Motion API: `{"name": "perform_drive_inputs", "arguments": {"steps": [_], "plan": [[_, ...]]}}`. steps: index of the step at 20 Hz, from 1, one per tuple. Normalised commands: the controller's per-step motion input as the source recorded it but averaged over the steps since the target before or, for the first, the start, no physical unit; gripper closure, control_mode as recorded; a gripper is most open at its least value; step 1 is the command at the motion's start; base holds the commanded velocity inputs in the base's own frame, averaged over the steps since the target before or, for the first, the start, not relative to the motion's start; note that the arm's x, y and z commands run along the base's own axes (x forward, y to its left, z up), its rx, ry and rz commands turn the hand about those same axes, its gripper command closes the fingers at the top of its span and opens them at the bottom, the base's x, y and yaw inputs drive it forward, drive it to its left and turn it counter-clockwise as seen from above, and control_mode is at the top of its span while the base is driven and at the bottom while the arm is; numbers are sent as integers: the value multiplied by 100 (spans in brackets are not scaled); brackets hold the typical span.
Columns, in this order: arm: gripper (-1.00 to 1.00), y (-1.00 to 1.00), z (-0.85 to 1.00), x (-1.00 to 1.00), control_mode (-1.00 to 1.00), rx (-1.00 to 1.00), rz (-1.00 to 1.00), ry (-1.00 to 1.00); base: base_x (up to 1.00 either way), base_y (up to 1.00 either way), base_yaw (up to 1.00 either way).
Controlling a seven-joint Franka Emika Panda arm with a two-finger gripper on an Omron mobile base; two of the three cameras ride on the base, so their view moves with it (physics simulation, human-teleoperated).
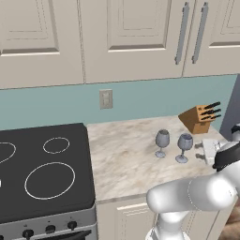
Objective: Retrieve the wine glasses from the counter and place one next to each plate.
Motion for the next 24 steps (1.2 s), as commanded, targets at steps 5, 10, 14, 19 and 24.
{"name": "perform_drive_inputs", "arguments": {"steps": [5, 10, 14, 19, 24], "plan": [[-100, 0, -25, 10, -100, 0, 0, 0, 0, 0, 0], [-100, 0, -11, 36, -100, 0, -2, 1, 0, 0, 0], [-100, 0, -17, 44, -100, 0, -3, 10, 0, 0, 0], [-100, 0, -10, 16, -100, 1, -3, 16, 0, 0, 0], [-100, 0, 0, 3, -100, 5, -3, 16, 0, 0, 0]]}}
